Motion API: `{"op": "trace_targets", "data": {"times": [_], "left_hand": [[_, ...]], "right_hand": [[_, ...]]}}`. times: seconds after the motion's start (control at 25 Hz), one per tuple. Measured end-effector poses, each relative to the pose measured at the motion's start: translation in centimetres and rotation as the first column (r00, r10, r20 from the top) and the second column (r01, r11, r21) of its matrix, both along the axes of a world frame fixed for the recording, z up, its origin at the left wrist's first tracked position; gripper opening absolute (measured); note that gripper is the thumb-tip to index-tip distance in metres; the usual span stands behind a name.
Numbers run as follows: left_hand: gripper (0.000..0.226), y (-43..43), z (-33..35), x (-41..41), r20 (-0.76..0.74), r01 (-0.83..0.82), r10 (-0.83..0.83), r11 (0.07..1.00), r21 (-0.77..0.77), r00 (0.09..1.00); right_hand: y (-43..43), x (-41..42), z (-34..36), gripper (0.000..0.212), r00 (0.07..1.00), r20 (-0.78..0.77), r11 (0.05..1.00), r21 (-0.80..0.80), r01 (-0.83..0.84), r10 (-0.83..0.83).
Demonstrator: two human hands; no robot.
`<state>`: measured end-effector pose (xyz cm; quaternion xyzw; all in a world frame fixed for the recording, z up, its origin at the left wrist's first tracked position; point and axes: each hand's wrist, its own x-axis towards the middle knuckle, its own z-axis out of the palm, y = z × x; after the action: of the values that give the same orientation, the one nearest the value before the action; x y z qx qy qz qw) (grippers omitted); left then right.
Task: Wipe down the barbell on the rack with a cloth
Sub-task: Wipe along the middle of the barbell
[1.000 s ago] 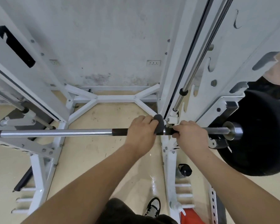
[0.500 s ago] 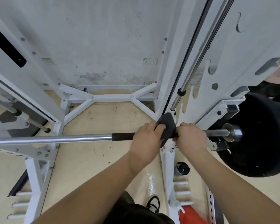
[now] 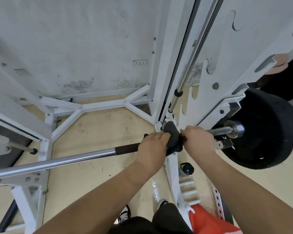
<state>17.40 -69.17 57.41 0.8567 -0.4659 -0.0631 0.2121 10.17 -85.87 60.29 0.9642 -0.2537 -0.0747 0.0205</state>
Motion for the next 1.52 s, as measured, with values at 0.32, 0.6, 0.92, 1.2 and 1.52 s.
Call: {"op": "trace_targets", "data": {"times": [0.32,0.6,0.92,1.2,1.52], "left_hand": [[0.022,9.1,0.9,1.4,-0.025,-0.432,0.434,0.900,0.048,0.901],[0.035,-3.2,0.1,-4.3,-0.007,-0.318,0.319,0.943,-0.101,0.948],[0.014,5.5,-2.1,-11.0,-0.612,-0.933,0.765,0.340,0.118,0.202],[0.024,4.8,0.5,-5.7,-0.994,-0.974,0.033,-0.206,0.098,-0.107],[0.024,-3.4,-0.1,-7.7,-0.991,-0.991,0.022,0.001,0.135,-0.135]], "right_hand": [[-1.3,-0.2,-0.3,0.015,0.994,0.019,0.993,0.053,-0.110,0.109],[-2.8,-0.2,0.1,0.017,0.965,0.007,0.965,0.036,-0.261,0.261],[-2.5,-0.2,0.3,0.015,0.927,-0.026,0.928,-0.009,-0.373,0.373],[-2.4,0.4,0.4,0.013,0.933,-0.083,0.935,-0.027,-0.354,0.351],[-2.9,0.5,0.2,0.016,0.937,-0.042,0.938,0.017,-0.346,0.347]]}}
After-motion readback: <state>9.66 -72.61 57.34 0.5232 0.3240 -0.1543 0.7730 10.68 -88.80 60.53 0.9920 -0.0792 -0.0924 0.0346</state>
